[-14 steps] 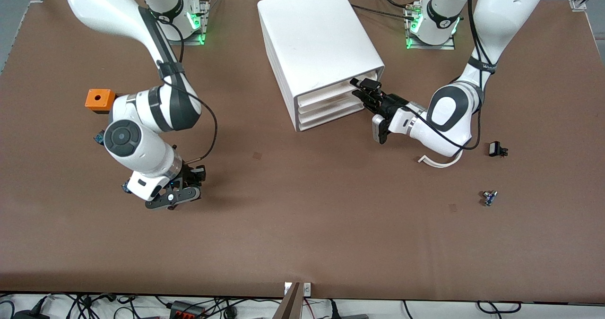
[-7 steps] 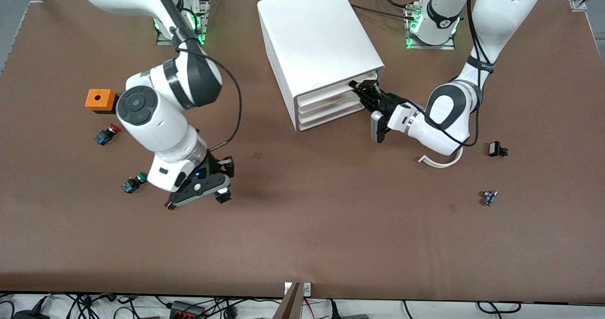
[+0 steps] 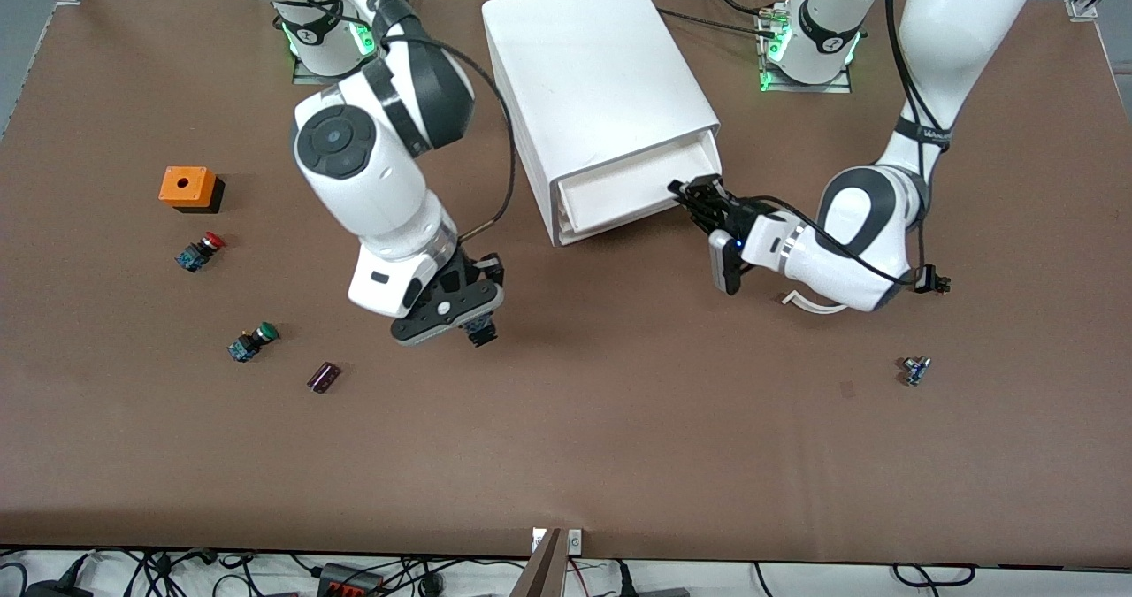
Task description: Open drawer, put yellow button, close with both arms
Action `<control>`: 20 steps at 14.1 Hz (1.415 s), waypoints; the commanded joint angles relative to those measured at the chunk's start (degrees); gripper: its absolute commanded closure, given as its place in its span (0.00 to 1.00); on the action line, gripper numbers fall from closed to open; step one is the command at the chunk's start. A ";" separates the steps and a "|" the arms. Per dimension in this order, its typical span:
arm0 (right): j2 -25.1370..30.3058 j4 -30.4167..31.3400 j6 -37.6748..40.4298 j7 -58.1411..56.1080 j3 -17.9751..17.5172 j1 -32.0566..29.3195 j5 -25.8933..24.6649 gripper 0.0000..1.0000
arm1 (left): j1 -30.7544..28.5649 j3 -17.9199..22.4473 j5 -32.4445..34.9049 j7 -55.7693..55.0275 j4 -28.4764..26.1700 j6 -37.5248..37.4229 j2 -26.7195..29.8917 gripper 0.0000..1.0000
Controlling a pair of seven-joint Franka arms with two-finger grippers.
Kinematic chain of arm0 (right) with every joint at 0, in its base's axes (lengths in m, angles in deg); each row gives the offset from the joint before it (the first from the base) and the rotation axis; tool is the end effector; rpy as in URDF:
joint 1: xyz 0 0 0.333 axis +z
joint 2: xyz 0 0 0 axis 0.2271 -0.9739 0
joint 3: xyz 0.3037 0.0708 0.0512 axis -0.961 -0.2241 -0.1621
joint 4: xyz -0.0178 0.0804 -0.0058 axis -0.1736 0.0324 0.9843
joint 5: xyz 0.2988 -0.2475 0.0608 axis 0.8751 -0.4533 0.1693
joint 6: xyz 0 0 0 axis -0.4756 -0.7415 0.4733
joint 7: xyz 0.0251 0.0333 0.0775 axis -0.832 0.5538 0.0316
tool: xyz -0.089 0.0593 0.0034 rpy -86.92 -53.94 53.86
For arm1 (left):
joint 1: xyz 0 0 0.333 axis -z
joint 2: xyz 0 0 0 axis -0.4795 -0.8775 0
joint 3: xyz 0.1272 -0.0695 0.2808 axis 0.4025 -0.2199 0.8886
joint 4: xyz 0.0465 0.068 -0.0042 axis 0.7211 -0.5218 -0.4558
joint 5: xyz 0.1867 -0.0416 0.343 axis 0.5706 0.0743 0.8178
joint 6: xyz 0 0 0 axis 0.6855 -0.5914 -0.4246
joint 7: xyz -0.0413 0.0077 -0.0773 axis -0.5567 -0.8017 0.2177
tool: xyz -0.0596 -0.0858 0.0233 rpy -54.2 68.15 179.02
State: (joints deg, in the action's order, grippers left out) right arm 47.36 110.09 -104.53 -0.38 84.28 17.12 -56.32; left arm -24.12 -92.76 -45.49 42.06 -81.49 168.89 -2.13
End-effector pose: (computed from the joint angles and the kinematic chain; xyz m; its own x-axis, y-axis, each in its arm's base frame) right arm 0.6359 0.3914 0.4605 0.8956 0.3770 0.2363 0.4049 -0.9107 -0.0816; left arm 0.5615 -0.2135 0.2794 0.7487 -0.6594 0.0678 -0.3293 -0.2812 0.9014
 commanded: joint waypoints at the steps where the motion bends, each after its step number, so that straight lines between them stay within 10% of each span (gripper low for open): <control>1: -0.70 -2.48 1.39 3.69 0.15 1.83 0.24 0.95 | -0.40 0.93 4.00 -1.93 6.32 0.85 -5.19 0.90; 3: -1.22 -3.45 0.95 5.27 0.06 3.41 0.32 0.96 | -0.40 1.90 5.22 -1.84 8.95 0.85 -7.04 0.86; 4: -1.40 -4.32 1.03 5.63 0.06 4.73 0.32 0.96 | -0.40 1.99 5.66 -2.01 9.75 0.85 -6.96 0.67; 5: -1.58 -4.85 1.04 6.07 0.15 5.61 0.32 0.97 | -0.57 2.17 5.58 -2.54 9.93 0.42 -6.70 0.01; 10: -1.66 -6.79 0.60 11.67 0.06 9.65 0.41 1.00 | -3.12 2.96 9.07 -16.03 19.04 -9.76 -5.91 0.00; 14: -3.41 -8.36 0.68 18.62 0.15 12.99 0.32 1.00 | -2.25 2.61 22.42 -36.42 29.60 -17.06 -3.54 0.00; 20: -8.34 -11.62 1.21 24.35 -0.11 16.07 0.59 1.00 | 0.92 0.41 48.00 -48.48 30.67 -16.73 5.08 0.00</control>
State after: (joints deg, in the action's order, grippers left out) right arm 41.27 101.48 -104.48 22.51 84.15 32.32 -56.32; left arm -23.31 -91.98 -3.05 -1.98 -50.67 152.27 0.95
